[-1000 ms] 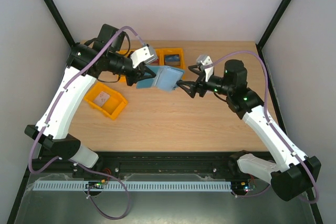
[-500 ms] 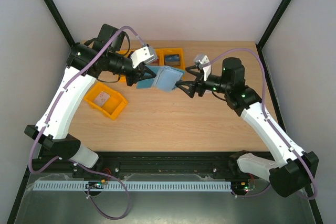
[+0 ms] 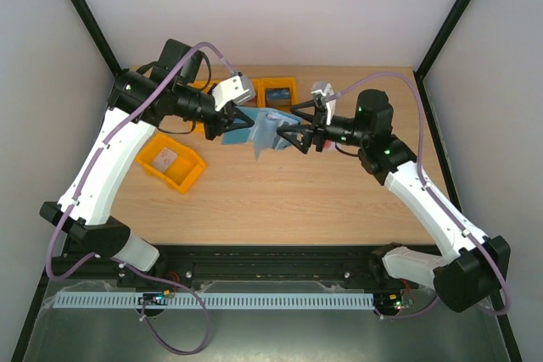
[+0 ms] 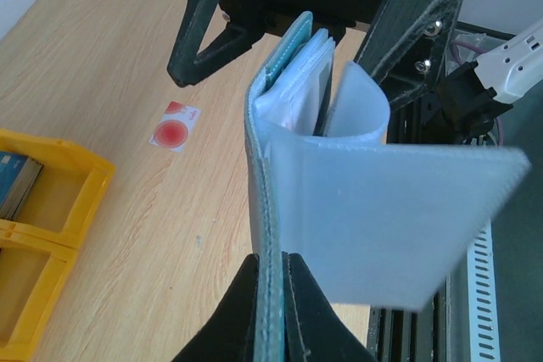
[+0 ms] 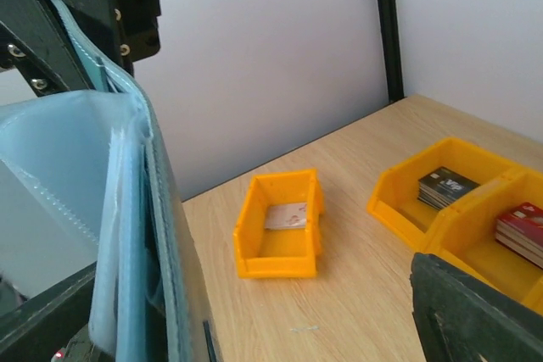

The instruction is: Take the credit cards out of the card holder

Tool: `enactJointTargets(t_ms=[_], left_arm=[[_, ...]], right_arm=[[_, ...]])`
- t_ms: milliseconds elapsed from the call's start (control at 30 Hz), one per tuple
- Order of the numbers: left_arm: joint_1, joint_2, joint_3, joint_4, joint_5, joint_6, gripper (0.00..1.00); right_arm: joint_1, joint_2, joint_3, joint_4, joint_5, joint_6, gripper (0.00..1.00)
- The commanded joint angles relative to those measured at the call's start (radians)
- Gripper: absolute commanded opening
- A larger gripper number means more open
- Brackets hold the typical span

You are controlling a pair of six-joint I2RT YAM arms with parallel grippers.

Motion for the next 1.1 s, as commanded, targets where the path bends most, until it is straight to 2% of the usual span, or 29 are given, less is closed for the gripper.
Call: enactJointTargets(t_ms=[0,133,233,433,600,633,700,733,800,867,1067], left_arm=[[-0.004,-0.014,0.024,-0.006,0.032,0.007,0.02],[-0.004,-0.014,0.023,-0.002,0.027,0.004,0.02],[-0.004,-0.014,0.020,0.003,0.023,0.000,0.02],[-0.004,-0.015,-0.011,0.032,-0.004,-0.034,0.02],[-0.004,-0.008,-0.034,0.092,-0.065,-0.098,0.04],[-0.004,-0.008,-0.033,0.104,-0.083,-0.110,0.14],[-0.003,-0.009,-0.033,0.122,-0.127,-0.129,0.57],[-0.003,-0.009,-0.034,0.126,-0.144,-0.130,0.72],[-0.004,-0.009,-0.050,0.134,-0.160,-0.134,0.95],[-0.006,-0.007,-0.072,0.145,-0.162,-0.144,0.99],[-0.027,0.015,-0.105,0.204,-0.293,-0.175,0.99]], right_arm=[[0.032,0.013,0.012,0.086,-0.022,0.047,0.88],[0.056,0.021,0.016,0.088,-0.003,0.049,0.84],[0.069,0.026,0.017,0.097,0.014,0.062,0.74],[0.087,0.049,0.029,0.128,0.033,0.118,0.42],[0.099,0.084,0.050,0.110,0.064,0.147,0.09],[0.099,0.089,0.058,0.097,0.084,0.148,0.04],[0.100,0.099,0.071,0.073,0.146,0.159,0.02],[0.100,0.105,0.078,0.065,0.177,0.169,0.02],[0.105,0.121,0.094,0.054,0.222,0.199,0.02],[0.119,0.136,0.110,0.055,0.241,0.222,0.02],[0.158,0.143,0.136,0.066,0.265,0.234,0.02]])
